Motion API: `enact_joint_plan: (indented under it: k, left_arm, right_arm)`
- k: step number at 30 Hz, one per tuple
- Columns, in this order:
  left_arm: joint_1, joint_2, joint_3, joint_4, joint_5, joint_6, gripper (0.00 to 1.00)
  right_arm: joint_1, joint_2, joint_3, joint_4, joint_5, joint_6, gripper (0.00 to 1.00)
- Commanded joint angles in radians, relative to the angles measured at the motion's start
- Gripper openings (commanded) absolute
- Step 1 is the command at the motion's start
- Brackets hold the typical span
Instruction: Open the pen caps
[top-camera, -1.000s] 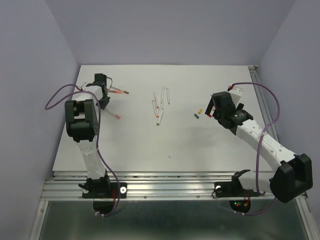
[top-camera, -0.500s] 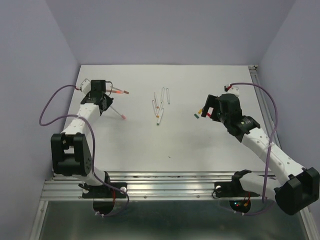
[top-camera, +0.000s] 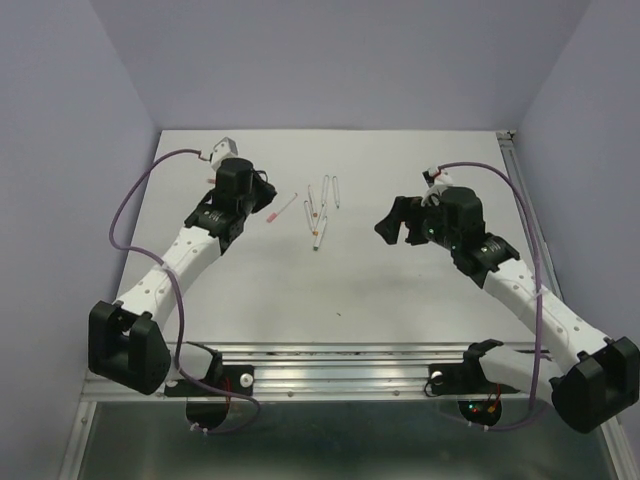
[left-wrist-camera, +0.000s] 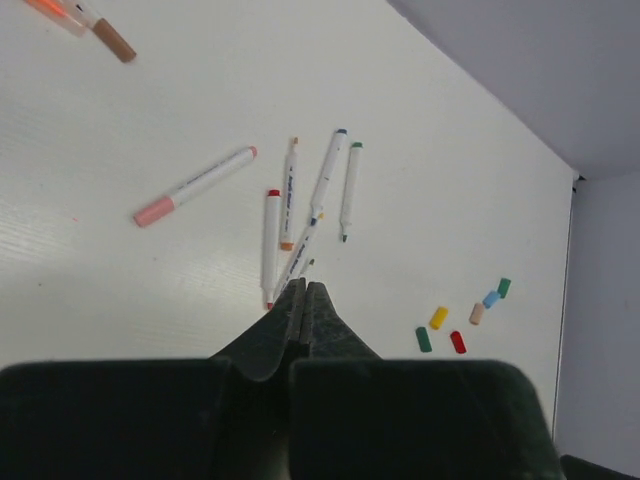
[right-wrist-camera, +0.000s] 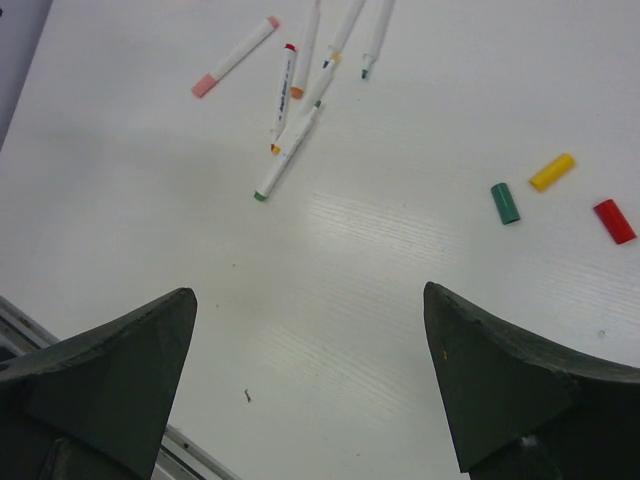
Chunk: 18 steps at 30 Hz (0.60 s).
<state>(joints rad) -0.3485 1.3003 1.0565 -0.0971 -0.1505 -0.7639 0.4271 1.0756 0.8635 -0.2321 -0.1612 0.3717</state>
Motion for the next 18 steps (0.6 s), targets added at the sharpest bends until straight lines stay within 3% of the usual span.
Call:
enact_joint_plan:
  k: [1, 2, 3, 5, 6, 9, 10, 18]
  left_arm:
    - [-0.024, -0.001, 0.030, 0.037, -0.035, 0.065, 0.00]
    - [-0.024, 0.017, 0.048, 0.039, -0.034, 0.130, 0.10]
    - [-0.023, 0.071, 0.065, 0.049, 0.030, 0.220, 0.31]
    - [-0.023, 0.138, 0.123, 0.056, 0.071, 0.443, 0.58]
    - [-0.021, 0.208, 0.149, 0.051, 0.118, 0.507, 0.66]
    - [-0.017, 0.315, 0.246, 0.030, 0.112, 0.668, 0.77]
    - [-0.011, 0.382, 0.270, 0.014, 0.146, 0.701, 0.99]
    - [0.034, 0.712, 0.569, -0.154, 0.252, 0.868, 0.98]
  right_arm:
    - [0.009, -0.002, -0.015, 0.065, -0.080, -0.024, 1.00]
    - [0.007, 0.006, -0.005, 0.053, -0.037, -0.024, 1.00]
    - [0.009, 0.026, 0.002, 0.030, -0.018, -0.020, 1.00]
    - [0.009, 0.053, 0.012, 0.011, 0.009, -0.016, 1.00]
    - [0.009, 0.079, 0.028, -0.010, 0.009, -0.017, 1.00]
    - [0.007, 0.107, 0.043, -0.030, -0.001, -0.016, 1.00]
    - [0.007, 0.112, 0.042, -0.035, -0.003, -0.017, 1.00]
    - [0.009, 0.101, 0.037, -0.050, 0.051, -0.020, 1.00]
